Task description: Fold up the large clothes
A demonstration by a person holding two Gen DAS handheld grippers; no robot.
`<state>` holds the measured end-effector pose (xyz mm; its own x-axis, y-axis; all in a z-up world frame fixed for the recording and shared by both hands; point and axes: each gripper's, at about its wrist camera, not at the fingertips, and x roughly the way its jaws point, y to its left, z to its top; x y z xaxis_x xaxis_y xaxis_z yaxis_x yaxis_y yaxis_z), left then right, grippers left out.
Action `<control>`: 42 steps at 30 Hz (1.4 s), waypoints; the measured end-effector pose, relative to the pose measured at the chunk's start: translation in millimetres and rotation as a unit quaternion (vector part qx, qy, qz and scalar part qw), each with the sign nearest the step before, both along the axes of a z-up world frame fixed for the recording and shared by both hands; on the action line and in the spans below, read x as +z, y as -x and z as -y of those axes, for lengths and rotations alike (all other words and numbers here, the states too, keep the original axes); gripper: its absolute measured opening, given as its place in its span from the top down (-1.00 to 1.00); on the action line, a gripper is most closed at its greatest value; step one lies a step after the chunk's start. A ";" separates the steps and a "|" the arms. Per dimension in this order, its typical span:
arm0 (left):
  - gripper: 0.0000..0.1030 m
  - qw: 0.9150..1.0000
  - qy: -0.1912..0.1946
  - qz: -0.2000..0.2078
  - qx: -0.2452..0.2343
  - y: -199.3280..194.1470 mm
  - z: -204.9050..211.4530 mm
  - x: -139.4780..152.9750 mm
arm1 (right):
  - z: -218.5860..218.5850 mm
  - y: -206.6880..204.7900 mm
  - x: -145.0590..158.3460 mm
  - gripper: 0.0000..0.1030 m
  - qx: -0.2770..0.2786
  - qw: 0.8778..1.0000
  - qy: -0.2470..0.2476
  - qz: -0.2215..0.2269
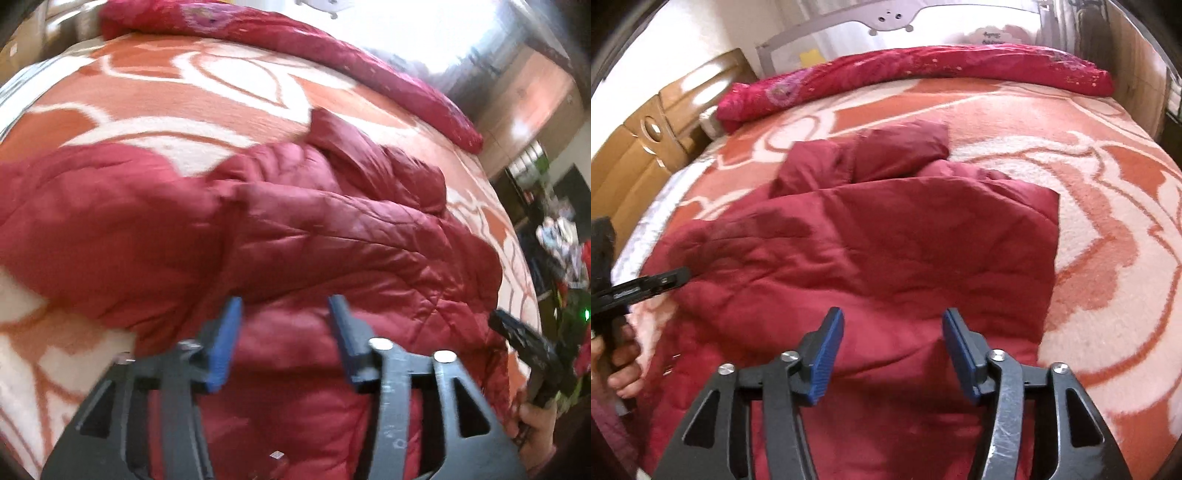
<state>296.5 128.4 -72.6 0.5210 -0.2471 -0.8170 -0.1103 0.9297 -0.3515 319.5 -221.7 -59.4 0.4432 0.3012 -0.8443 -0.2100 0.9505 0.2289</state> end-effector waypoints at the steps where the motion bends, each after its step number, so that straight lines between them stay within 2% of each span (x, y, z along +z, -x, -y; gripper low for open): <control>1: -0.22 1.000 0.005 0.000 0.015 5.9 -10.1 1.2 | -2.8 6.3 5.4 -0.22 0.006 1.000 -0.005 0.003; 2: -0.29 1.000 0.006 0.000 0.028 10.1 -18.5 1.2 | -6.0 11.3 9.8 -0.22 0.011 1.000 -0.007 0.007; 7: -0.30 0.995 0.034 -0.011 0.090 29.1 -71.3 -3.4 | -22.4 34.7 25.9 -0.27 0.035 0.999 -0.017 0.018; 14: -0.30 0.982 0.055 -0.023 0.179 50.3 -143.6 -19.7 | -43.0 60.2 30.5 -0.32 0.067 0.998 -0.018 0.011; 24: -0.30 0.965 0.083 -0.038 0.245 60.9 -197.8 -42.0 | -47.2 81.9 27.0 -0.33 0.075 0.997 -0.018 -0.011; 27: -0.30 0.958 0.096 -0.037 0.268 60.5 -218.5 -46.9 | -43.2 86.7 29.5 -0.33 0.070 0.997 -0.022 -0.012; 31: -0.30 0.943 0.122 -0.038 0.308 60.5 -248.0 -58.7 | -38.2 93.2 35.9 -0.33 0.061 0.998 -0.034 -0.006; 37: -0.30 0.929 0.128 -0.027 0.346 47.8 -280.8 -70.8 | -35.7 102.9 42.5 -0.33 0.053 0.997 -0.049 -0.007; 42: -0.30 0.911 0.140 -0.012 0.387 36.1 -309.9 -77.4 | -36.6 112.4 43.7 -0.33 0.047 0.997 -0.057 -0.009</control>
